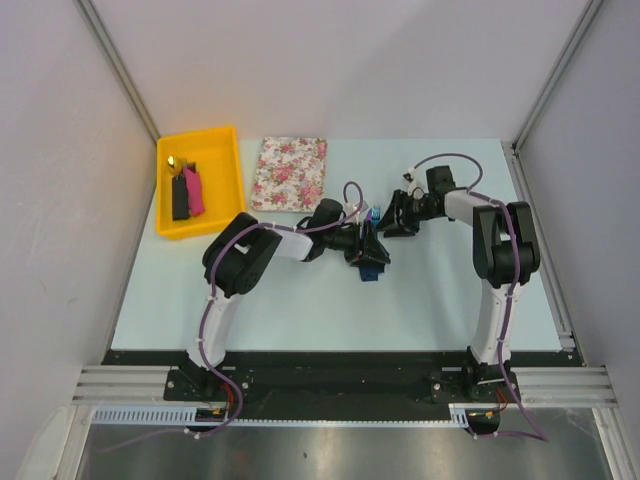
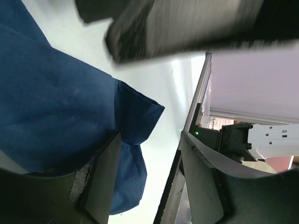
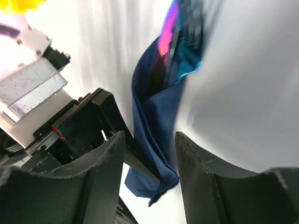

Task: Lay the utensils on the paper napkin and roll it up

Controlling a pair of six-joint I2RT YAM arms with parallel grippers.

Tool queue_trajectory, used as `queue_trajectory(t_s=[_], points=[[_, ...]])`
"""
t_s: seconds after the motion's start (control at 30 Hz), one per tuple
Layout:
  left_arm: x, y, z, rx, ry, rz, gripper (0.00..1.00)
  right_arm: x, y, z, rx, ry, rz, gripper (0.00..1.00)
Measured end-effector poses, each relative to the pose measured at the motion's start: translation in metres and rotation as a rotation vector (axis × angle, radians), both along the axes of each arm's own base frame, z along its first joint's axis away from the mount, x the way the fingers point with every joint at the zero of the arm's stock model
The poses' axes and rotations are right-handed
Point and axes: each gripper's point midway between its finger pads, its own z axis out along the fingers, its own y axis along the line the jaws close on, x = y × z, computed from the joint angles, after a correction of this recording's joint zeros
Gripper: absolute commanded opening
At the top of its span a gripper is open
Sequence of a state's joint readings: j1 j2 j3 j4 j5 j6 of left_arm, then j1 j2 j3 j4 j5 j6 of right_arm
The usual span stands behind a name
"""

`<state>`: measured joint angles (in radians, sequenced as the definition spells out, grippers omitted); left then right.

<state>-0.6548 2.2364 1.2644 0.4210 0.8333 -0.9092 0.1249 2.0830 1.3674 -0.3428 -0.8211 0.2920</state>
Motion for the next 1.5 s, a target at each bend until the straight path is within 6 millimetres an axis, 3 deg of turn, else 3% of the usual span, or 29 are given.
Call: queue_trajectory(t_s=[0.17,0.4,0.6,0.77,0.9,1.0,1.2,1.5], points=[[0.0,0.0,0.0,-0.004,0.0,-0.004,0.59,-0.009,0.014,-0.002,-0.011,-0.023,0.064,0.45],[0.0,0.0,0.0,-0.004,-0.002,-0.004,0.57,-0.016,0.014,-0.017,-0.039,-0.043,0.119,0.0],[-0.002,0.001,0.003,-0.015,-0.021,-0.006,0.58,-0.019,0.011,-0.031,-0.061,-0.035,0.134,0.0],[-0.004,0.01,0.027,-0.041,-0.066,0.0,0.56,-0.019,0.01,-0.032,-0.063,-0.042,0.14,0.0],[0.0,0.021,0.052,-0.071,-0.105,0.022,0.47,-0.019,0.01,-0.032,-0.063,-0.043,0.14,0.0],[0.005,0.025,0.058,-0.079,-0.12,0.033,0.39,-0.019,0.01,-0.032,-0.063,-0.043,0.14,0.0],[0.0,0.022,0.046,-0.052,-0.085,0.015,0.26,-0.019,0.01,-0.032,-0.064,-0.042,0.14,0.0],[-0.016,0.026,-0.019,0.047,0.074,0.002,0.18,-0.019,0.01,-0.032,-0.066,-0.042,0.138,0.0]])
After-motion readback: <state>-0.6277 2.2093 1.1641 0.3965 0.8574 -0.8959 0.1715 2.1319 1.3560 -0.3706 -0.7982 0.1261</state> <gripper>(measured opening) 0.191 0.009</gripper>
